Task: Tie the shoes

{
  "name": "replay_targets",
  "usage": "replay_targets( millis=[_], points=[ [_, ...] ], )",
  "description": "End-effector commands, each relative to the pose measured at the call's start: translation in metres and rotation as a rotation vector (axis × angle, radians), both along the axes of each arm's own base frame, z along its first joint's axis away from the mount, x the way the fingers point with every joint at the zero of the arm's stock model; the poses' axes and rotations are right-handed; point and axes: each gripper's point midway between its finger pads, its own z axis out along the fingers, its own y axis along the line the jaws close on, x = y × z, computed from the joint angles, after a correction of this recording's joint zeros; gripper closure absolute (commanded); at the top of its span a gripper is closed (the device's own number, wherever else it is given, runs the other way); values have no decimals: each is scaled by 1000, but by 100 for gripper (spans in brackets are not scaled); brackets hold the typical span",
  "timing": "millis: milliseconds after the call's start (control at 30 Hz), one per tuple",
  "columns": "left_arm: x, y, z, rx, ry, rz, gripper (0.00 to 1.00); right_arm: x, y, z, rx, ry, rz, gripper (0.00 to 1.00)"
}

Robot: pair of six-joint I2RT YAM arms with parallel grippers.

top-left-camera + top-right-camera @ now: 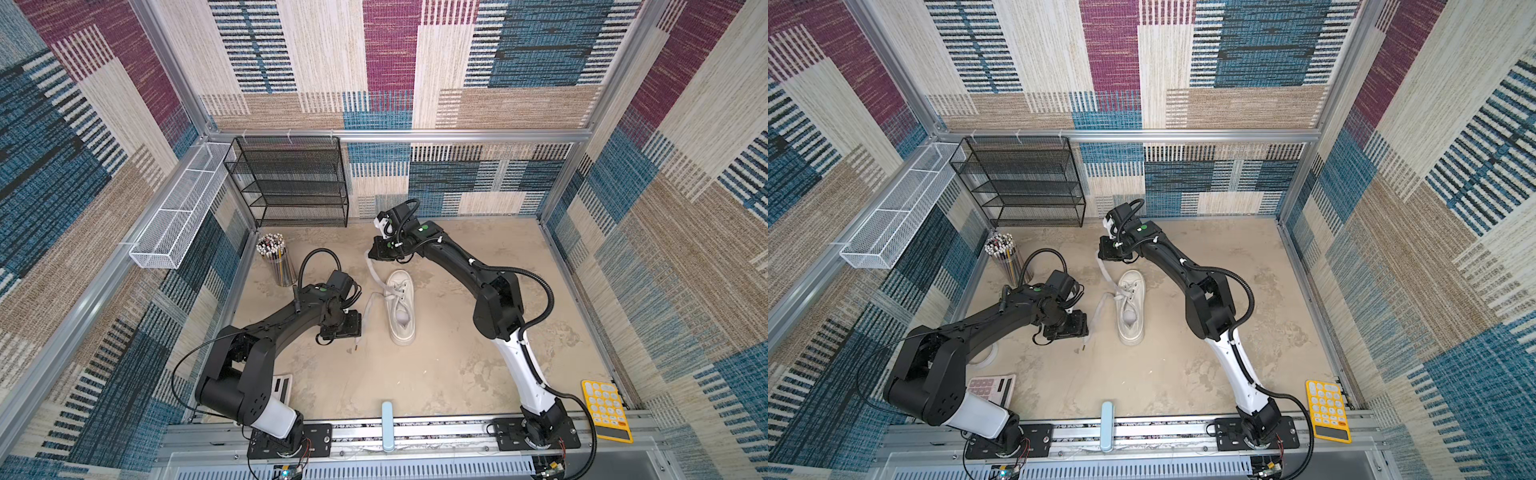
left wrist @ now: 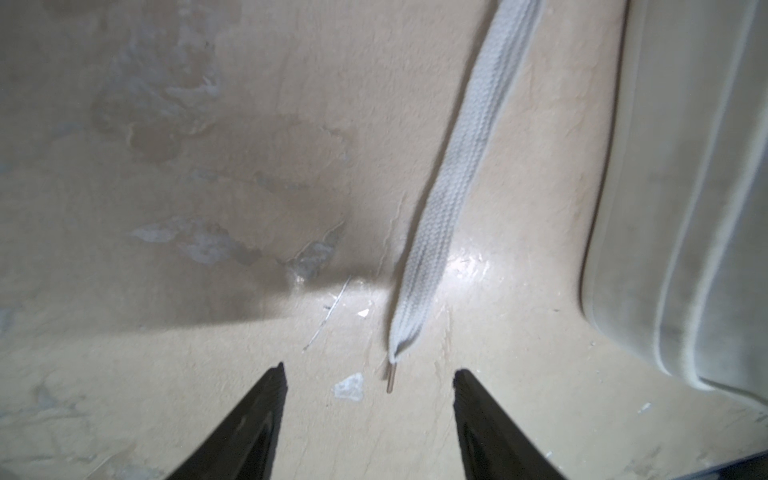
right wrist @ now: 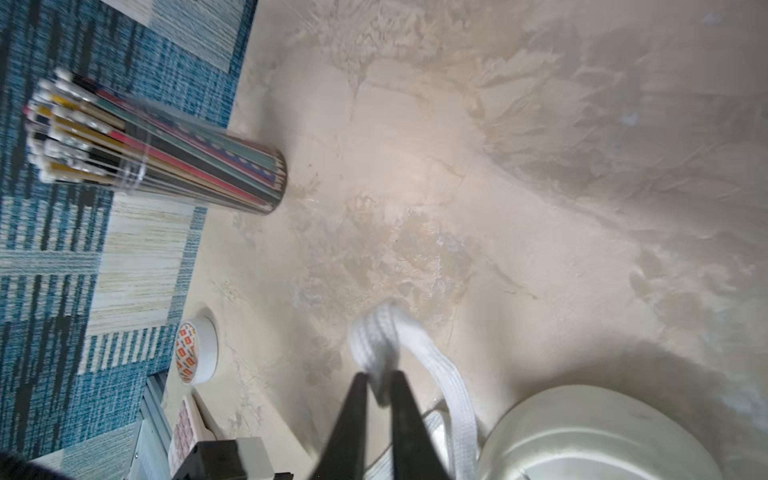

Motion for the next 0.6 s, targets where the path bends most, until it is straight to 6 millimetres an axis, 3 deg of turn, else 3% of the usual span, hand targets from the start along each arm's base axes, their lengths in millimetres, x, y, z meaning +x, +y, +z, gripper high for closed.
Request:
replay_targets(
  millis=[0, 133, 333, 567],
  points=[
    [0, -2, 1, -15, 10, 18, 33, -6, -3, 5, -14, 11, 37, 47],
    [2, -5, -3, -11, 24, 8, 33, -4, -19, 32, 7, -28, 7, 35],
    [12, -10, -10, 25, 32, -3, 36, -2, -63, 63, 3, -67, -62, 33],
    [12, -15, -21, 135, 89, -42, 42, -14, -113, 72, -8, -89, -120, 33]
  ],
)
